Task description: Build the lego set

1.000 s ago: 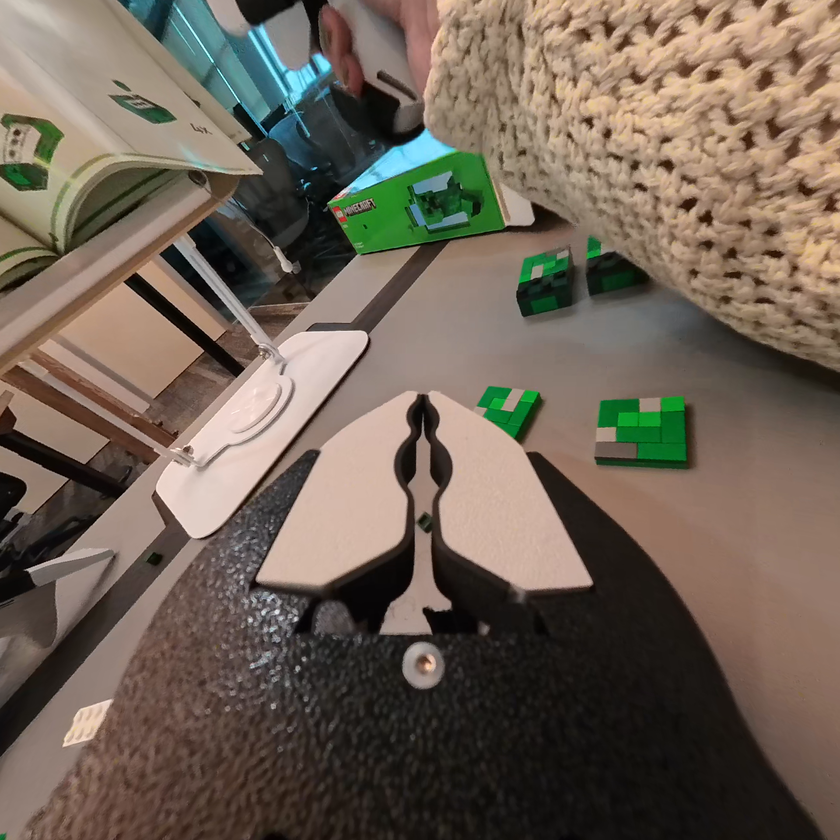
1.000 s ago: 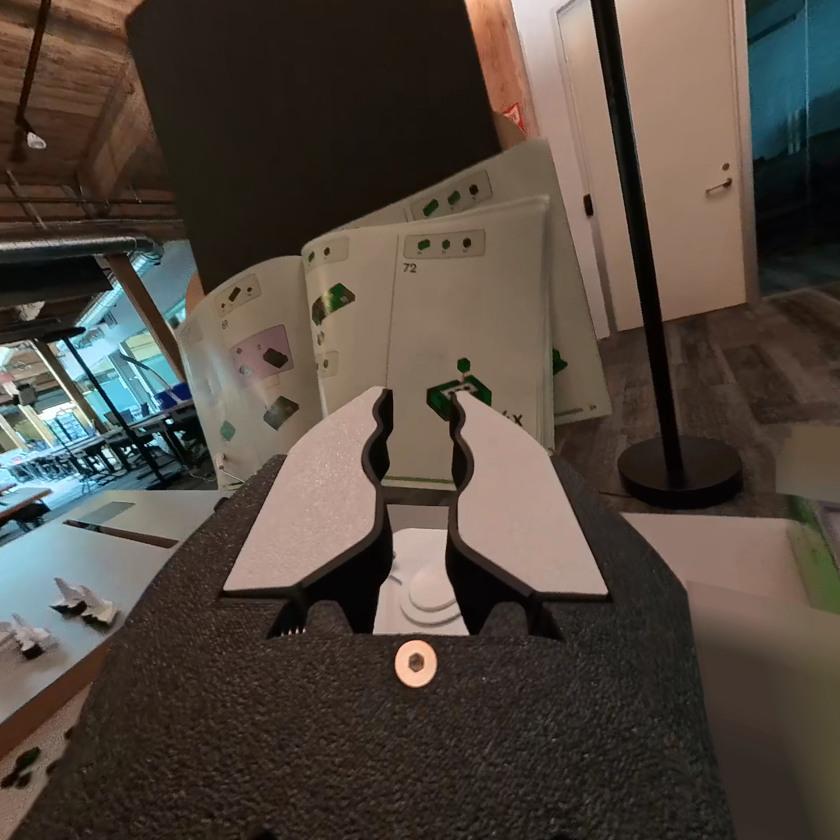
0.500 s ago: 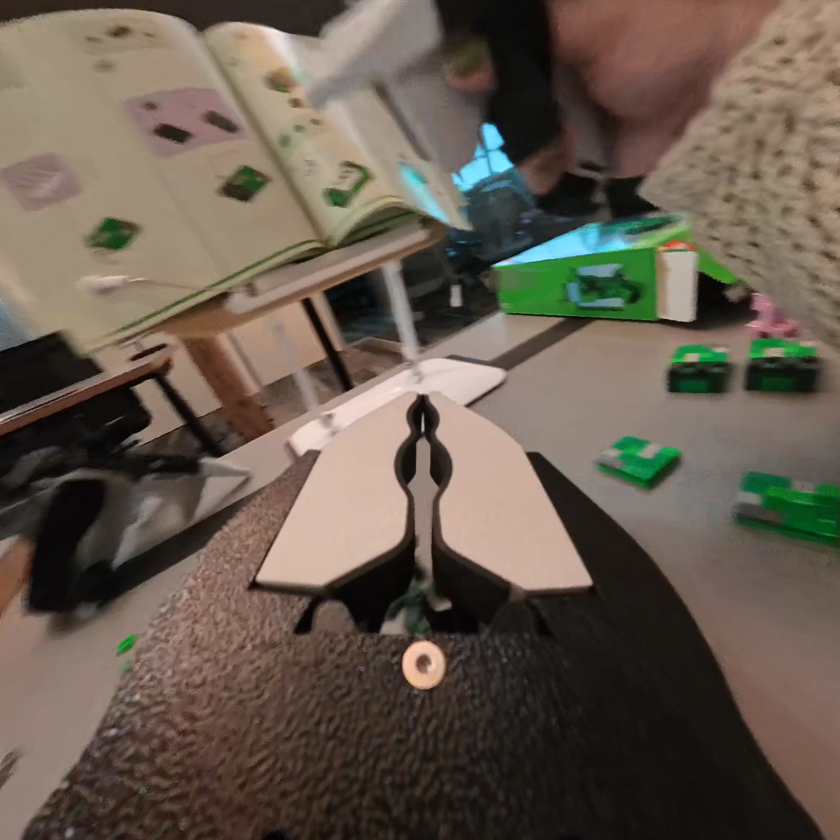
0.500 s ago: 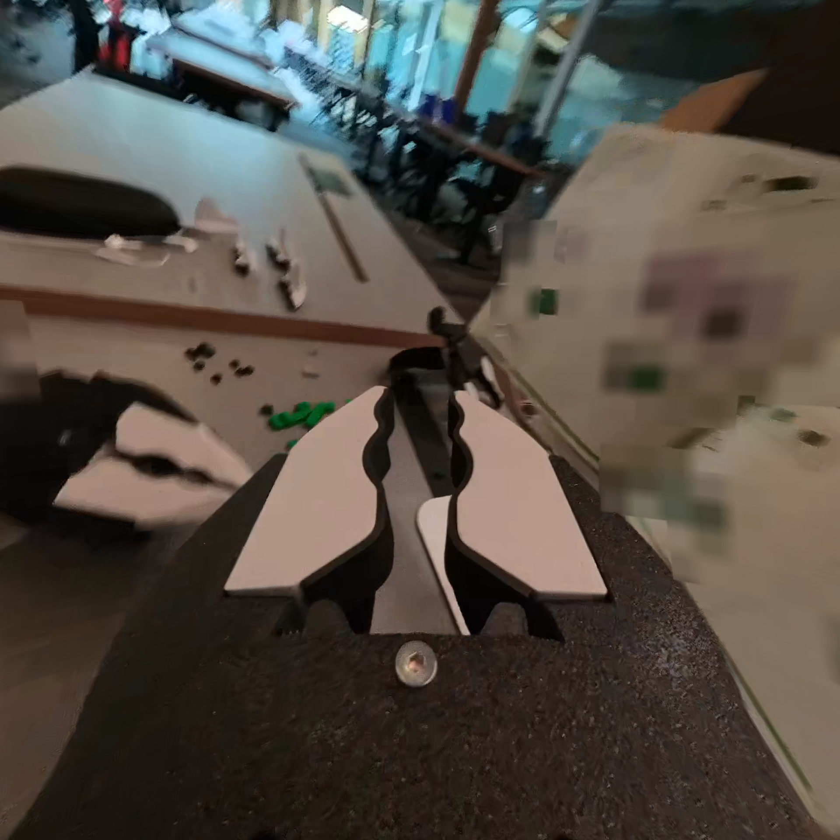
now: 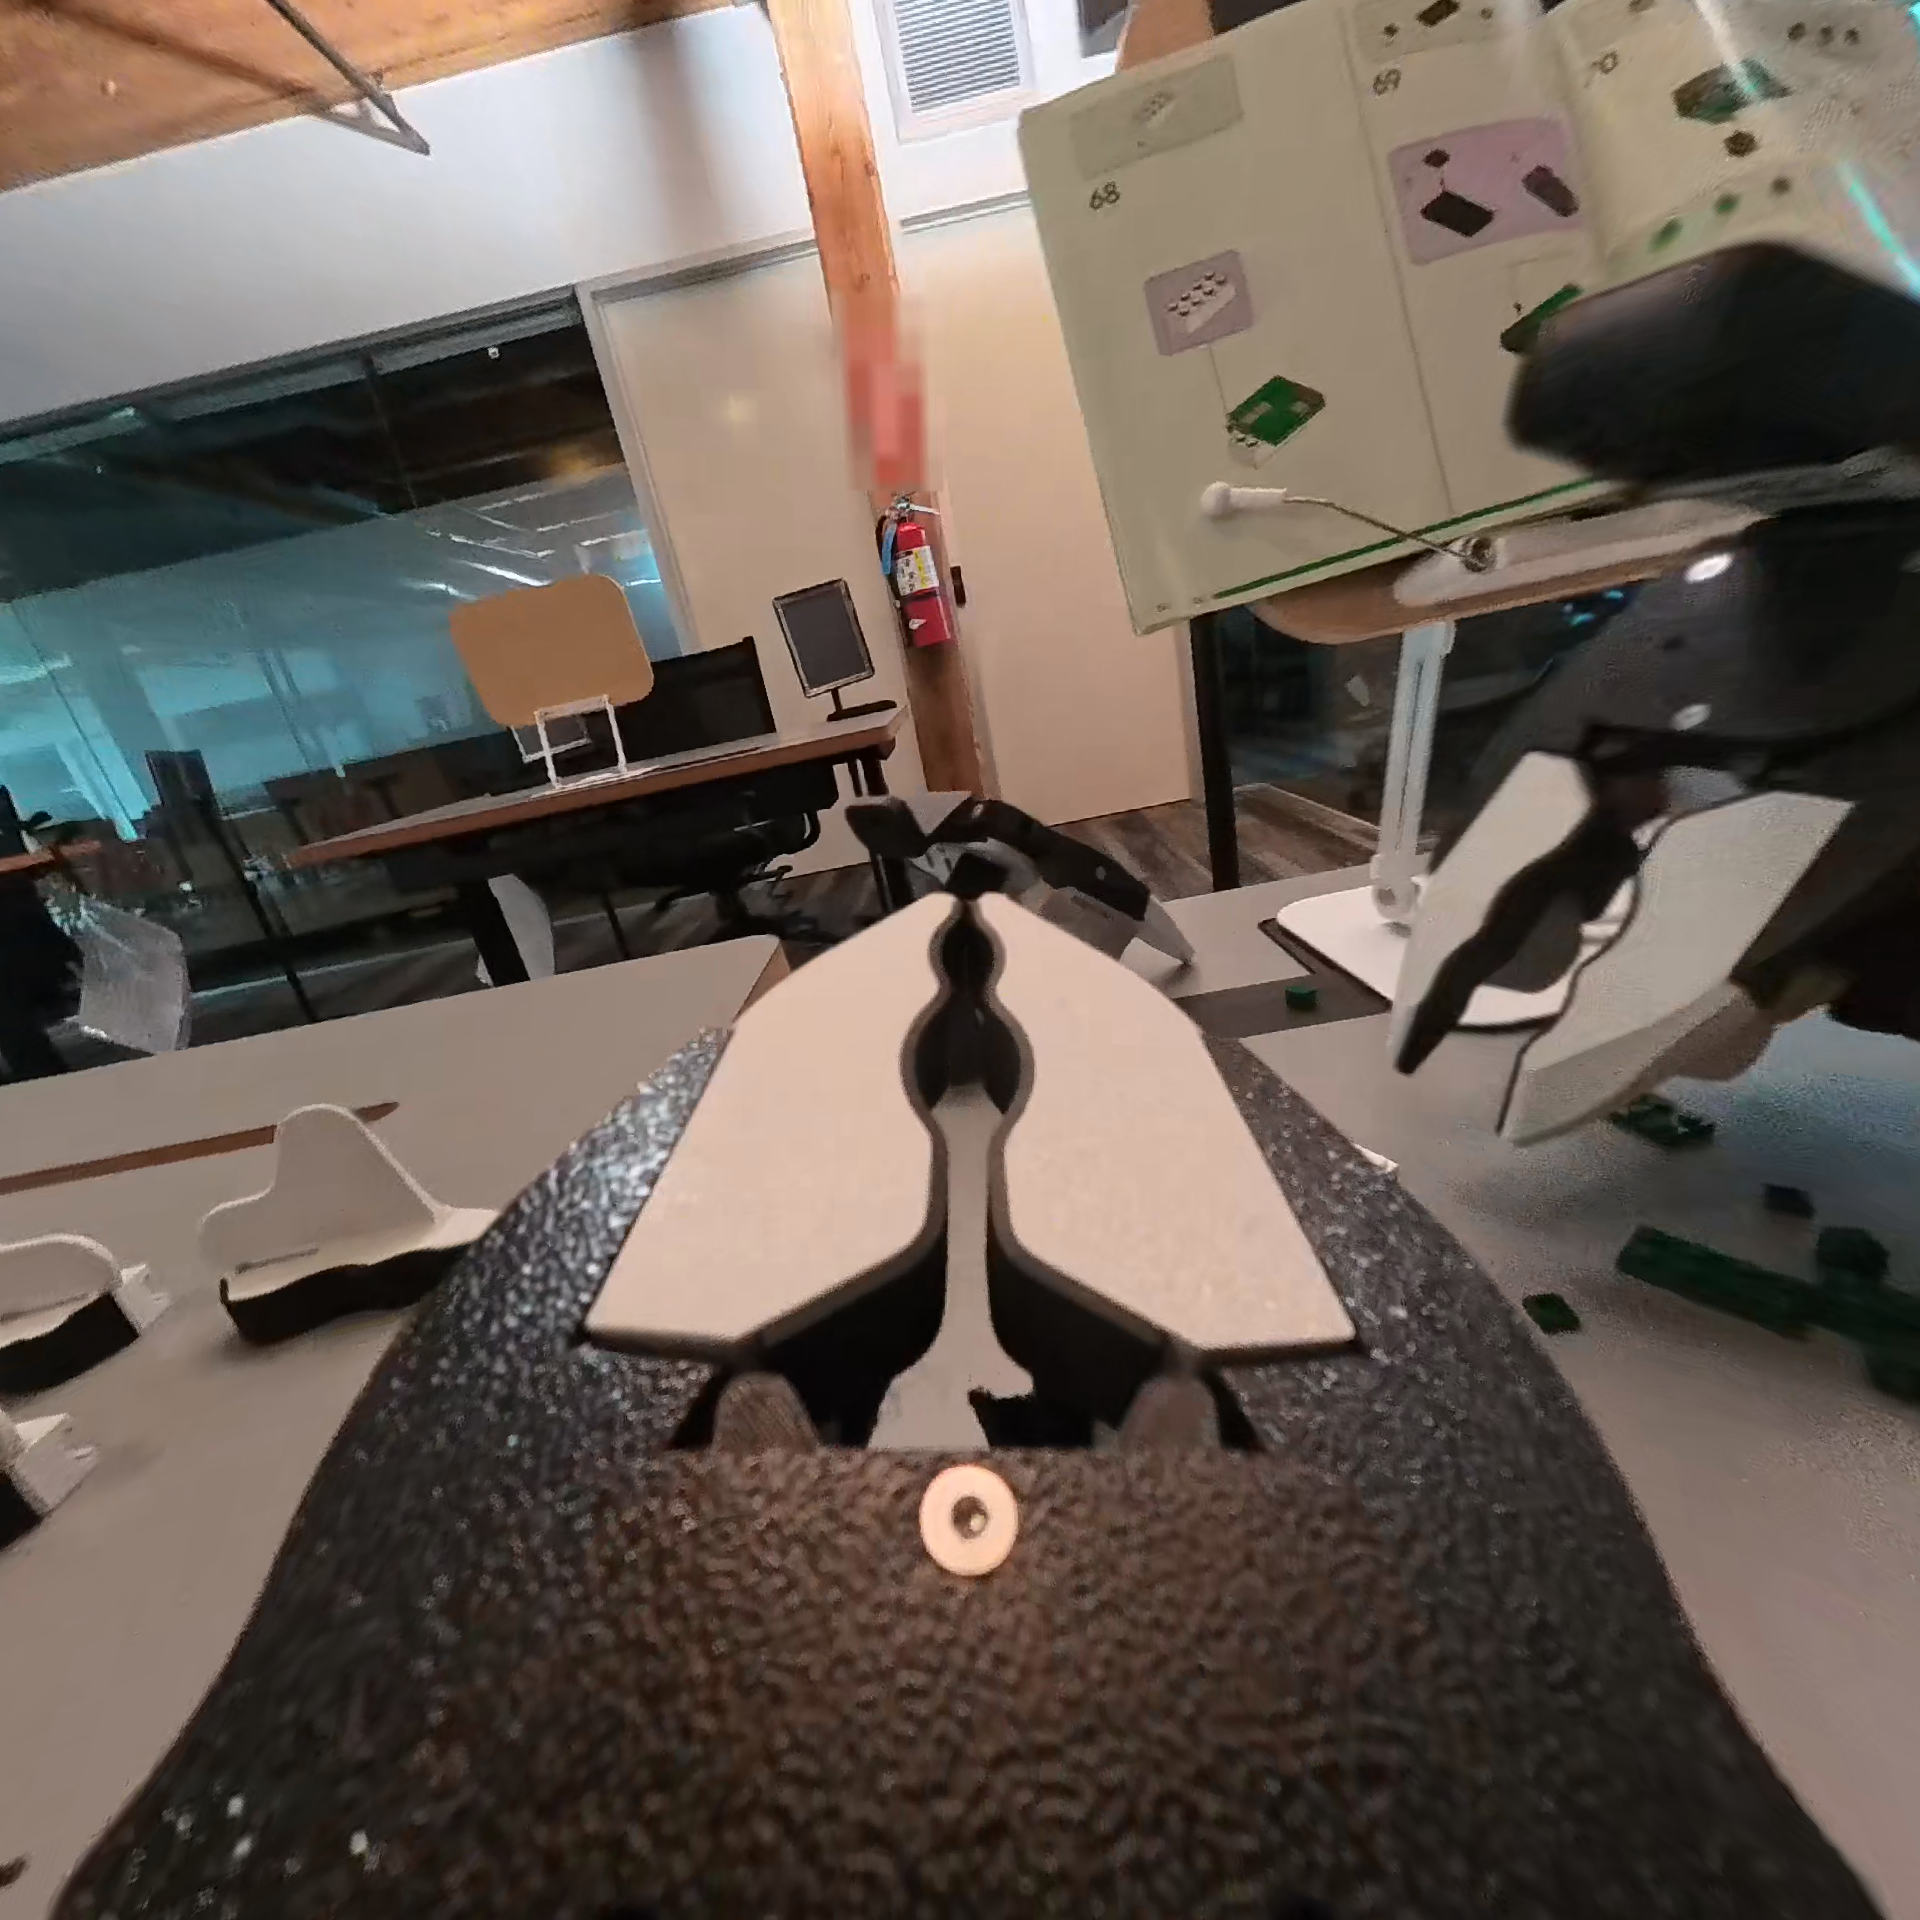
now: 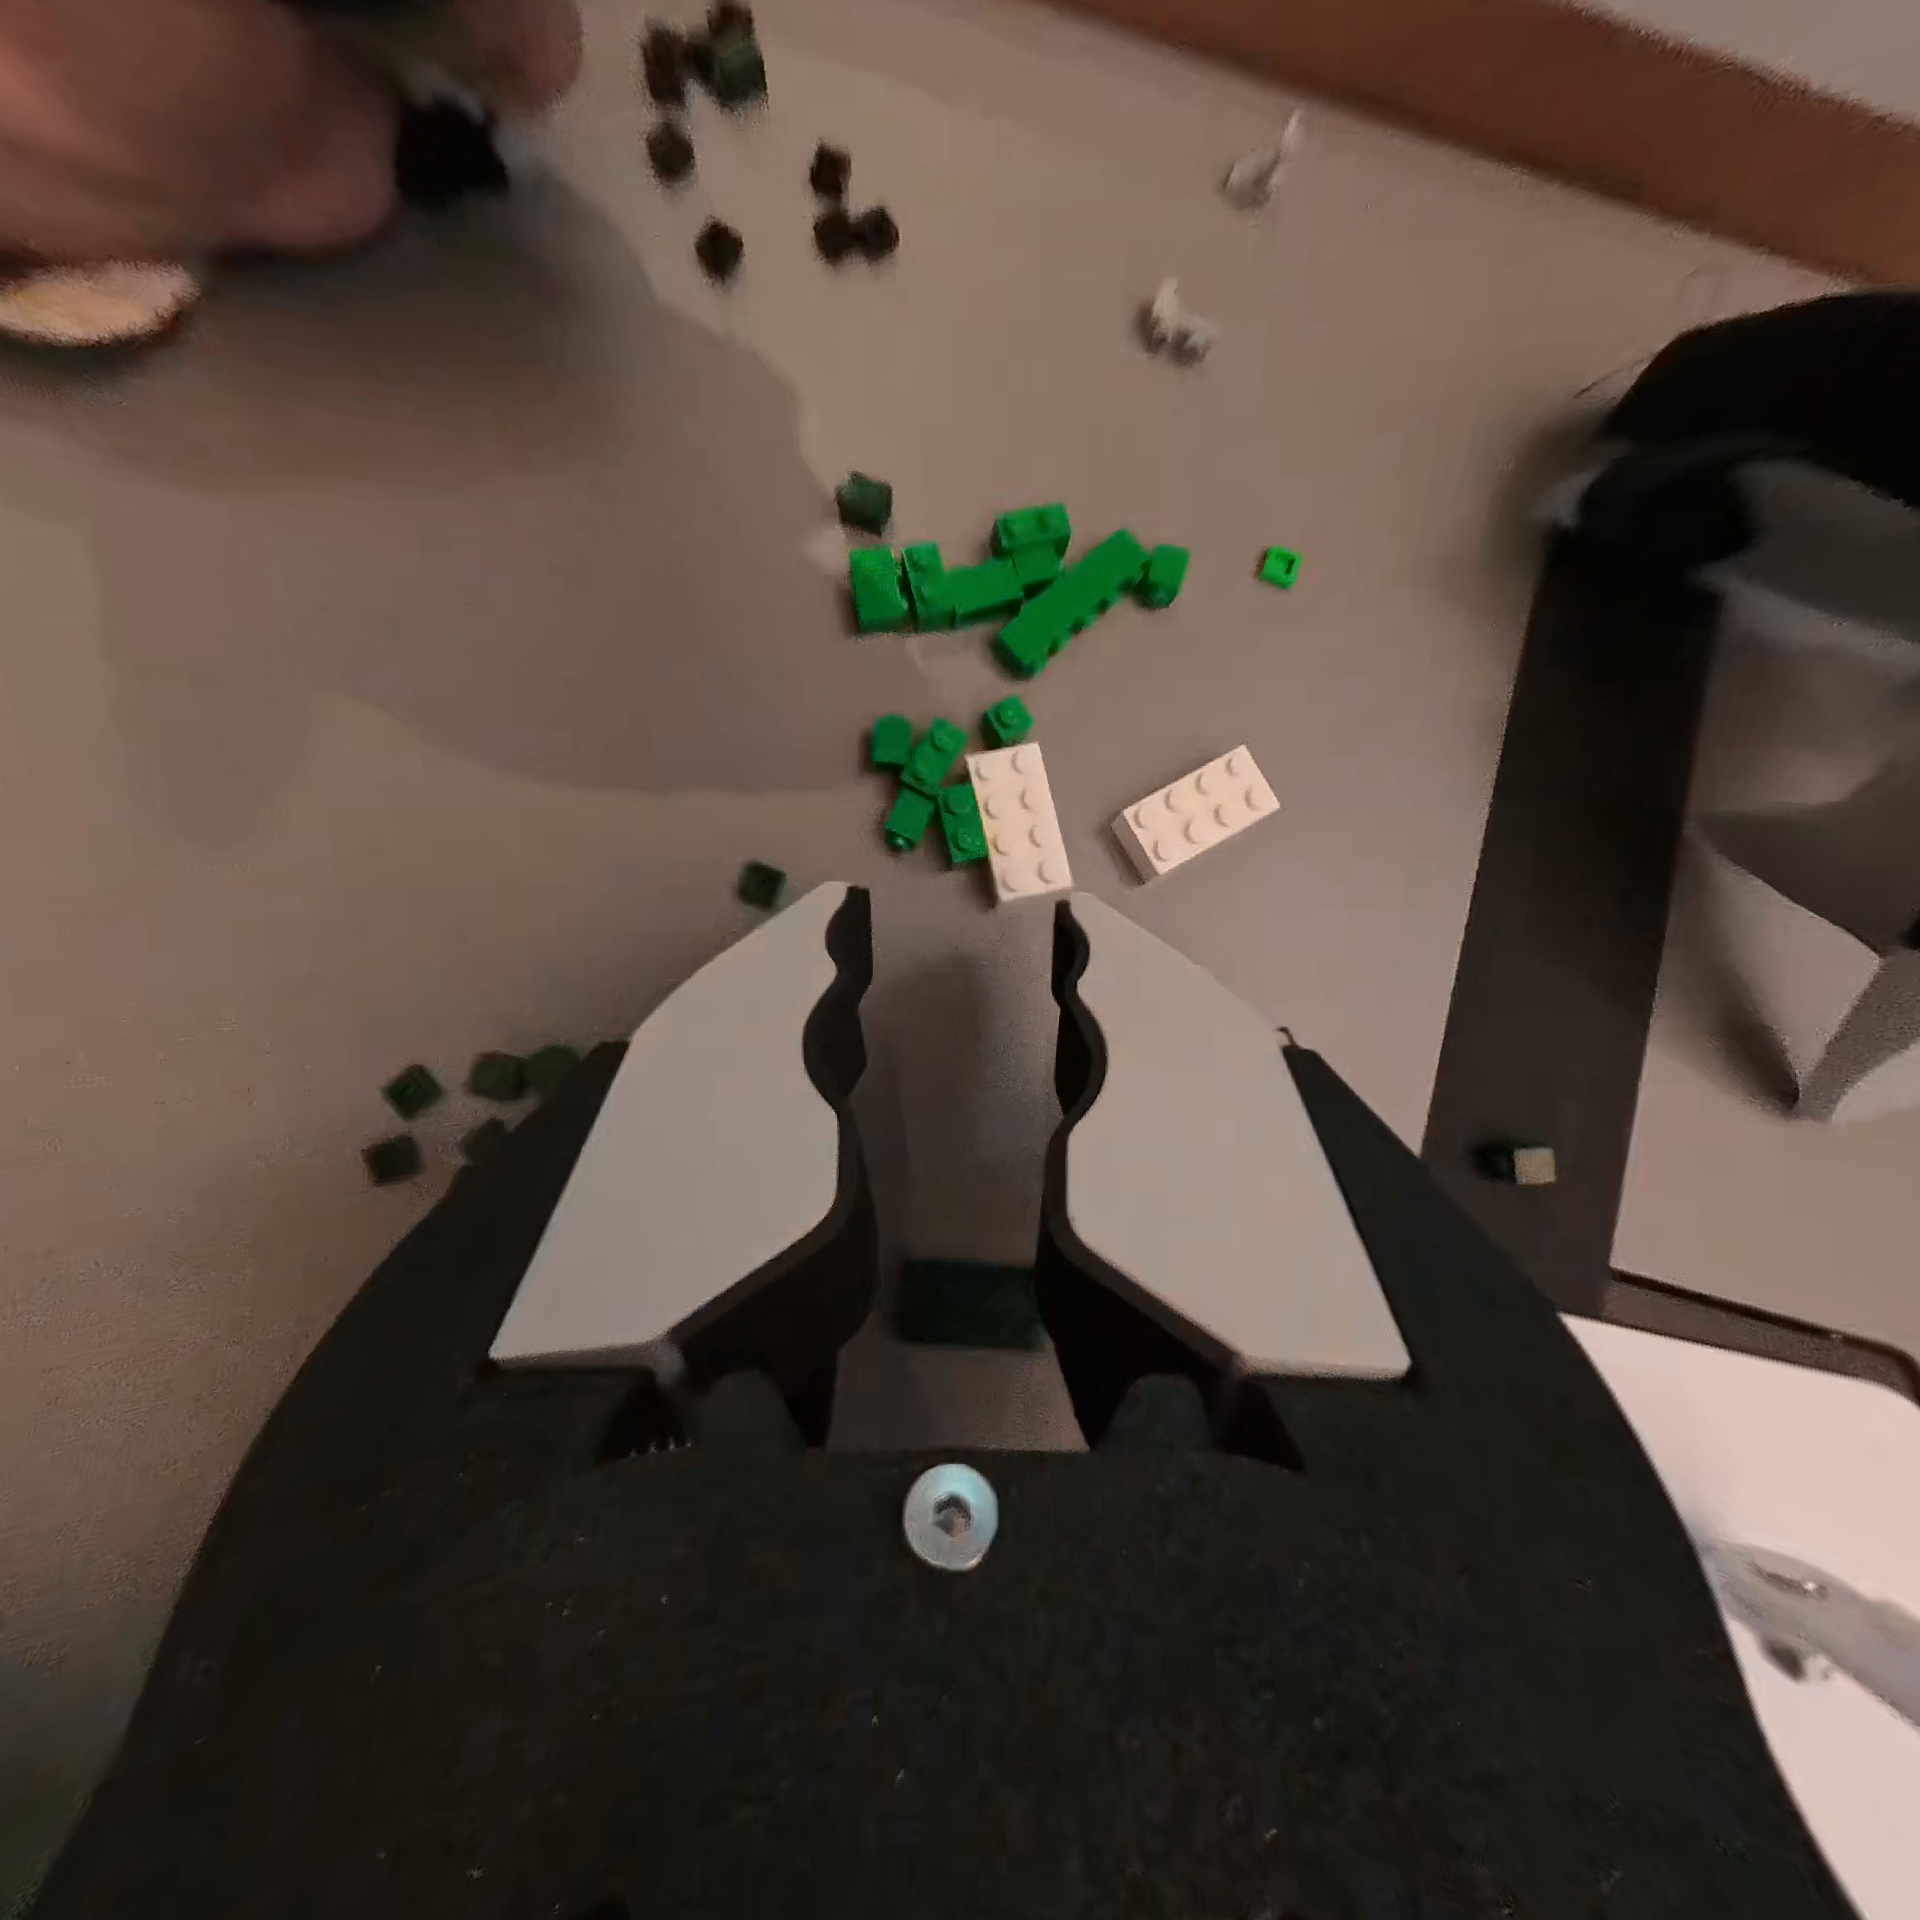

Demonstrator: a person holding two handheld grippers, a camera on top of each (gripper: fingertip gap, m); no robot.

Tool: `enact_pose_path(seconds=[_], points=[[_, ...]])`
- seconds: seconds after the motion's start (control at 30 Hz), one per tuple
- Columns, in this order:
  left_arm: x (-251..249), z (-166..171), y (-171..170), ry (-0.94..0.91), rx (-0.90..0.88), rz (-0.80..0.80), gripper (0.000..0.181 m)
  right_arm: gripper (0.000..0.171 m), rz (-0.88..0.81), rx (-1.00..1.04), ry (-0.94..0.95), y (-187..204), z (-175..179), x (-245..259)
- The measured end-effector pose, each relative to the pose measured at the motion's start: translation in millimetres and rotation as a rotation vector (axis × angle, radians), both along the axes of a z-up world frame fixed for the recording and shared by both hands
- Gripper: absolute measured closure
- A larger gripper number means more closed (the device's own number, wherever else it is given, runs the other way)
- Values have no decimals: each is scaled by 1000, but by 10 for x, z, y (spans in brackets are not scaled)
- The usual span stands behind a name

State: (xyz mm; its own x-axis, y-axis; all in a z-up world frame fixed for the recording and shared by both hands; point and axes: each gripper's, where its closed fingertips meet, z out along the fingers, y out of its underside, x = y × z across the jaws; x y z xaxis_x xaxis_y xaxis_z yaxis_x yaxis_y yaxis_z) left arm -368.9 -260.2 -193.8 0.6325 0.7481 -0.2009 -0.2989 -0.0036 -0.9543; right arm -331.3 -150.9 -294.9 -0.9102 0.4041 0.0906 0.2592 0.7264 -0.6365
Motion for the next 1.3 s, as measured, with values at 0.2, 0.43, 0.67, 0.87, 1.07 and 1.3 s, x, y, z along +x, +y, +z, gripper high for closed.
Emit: enact_pose_path(seconds=[0.2,0.43,0.67,0.87,1.07,1.3], points=[[85,6,123,-26,34,-65,181,141,94,94,-16,-8,-149,-150],[115,-8,197,-24,14,-95,181,154,161,189,-38,-82,-281,-217],[272,-112,469,-105,-7,-280,163,154,43,182,224,5,146,-104],[902,-123,904,-145,-13,-670,138,155,-230,303,729,464,876,746],[1997,-122,1214,-310,18,-1188,119,155,-402,484,1070,603,852,1942],[2801,-287,1248,-253,-167,-1273,129,155,-397,607,1213,359,534,2467]])
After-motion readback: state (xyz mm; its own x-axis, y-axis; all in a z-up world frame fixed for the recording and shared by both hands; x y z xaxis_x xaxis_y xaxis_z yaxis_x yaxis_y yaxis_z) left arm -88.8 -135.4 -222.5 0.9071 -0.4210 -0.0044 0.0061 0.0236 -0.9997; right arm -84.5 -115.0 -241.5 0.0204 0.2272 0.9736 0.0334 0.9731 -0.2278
